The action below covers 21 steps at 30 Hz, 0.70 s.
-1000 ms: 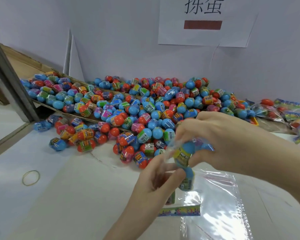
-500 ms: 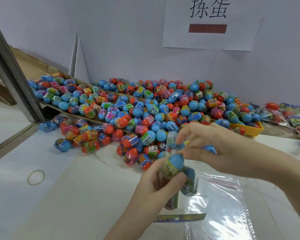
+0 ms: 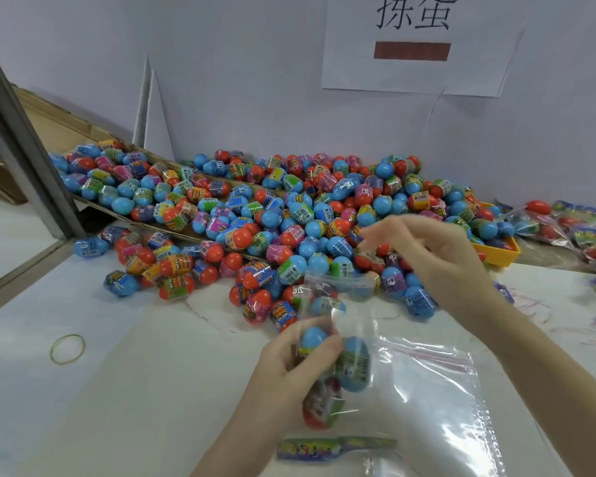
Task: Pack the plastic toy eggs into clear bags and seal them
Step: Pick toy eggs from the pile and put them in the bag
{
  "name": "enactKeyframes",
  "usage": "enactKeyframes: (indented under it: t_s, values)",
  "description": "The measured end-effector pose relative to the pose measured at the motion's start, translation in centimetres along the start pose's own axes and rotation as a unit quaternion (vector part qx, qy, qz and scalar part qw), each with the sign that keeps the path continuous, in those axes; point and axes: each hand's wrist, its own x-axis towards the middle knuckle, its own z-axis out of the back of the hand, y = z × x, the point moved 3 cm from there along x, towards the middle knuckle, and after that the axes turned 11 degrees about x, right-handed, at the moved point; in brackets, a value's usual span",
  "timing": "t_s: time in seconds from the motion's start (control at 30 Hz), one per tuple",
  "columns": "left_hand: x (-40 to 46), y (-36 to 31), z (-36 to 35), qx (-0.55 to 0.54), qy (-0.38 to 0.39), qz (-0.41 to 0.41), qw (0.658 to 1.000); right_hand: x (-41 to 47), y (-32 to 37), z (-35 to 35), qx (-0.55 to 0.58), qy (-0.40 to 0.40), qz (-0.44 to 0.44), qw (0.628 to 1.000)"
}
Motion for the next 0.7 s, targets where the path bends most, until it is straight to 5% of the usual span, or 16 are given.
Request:
enactKeyframes:
  t_s: [0.07,0.2,0.33,0.57,0.7]
  values:
    - [-0.1,0.3,0.6,-0.024,-0.006,0.018,1.0,0.6,-1.3,-0.4,-0.085,-0.05,-0.01,0.995]
    - [-0.2,0.7,1.9,-0.051,-0.043,0.026,0.997,-1.0,-5.6,-4.4,-0.224,0.114,-0.074,0.965]
    - [0.9,1.1,2.4,-0.061,-0.075,0.052,0.994,-0.9,-6.5,-5.0,-0.145,0.07,-0.086,0.983]
    - [0.9,1.0,2.2,-0.073,-0.067,0.059,0.993,-1.8,-7.4,-4.3,-0.213,0.056,-0.055,0.974]
    - [0.1,0.4,1.4,-0.064,0.011,0.042,0.997,-1.7,-4.1,-1.7,-0.006,-0.056,-0.082,0.995]
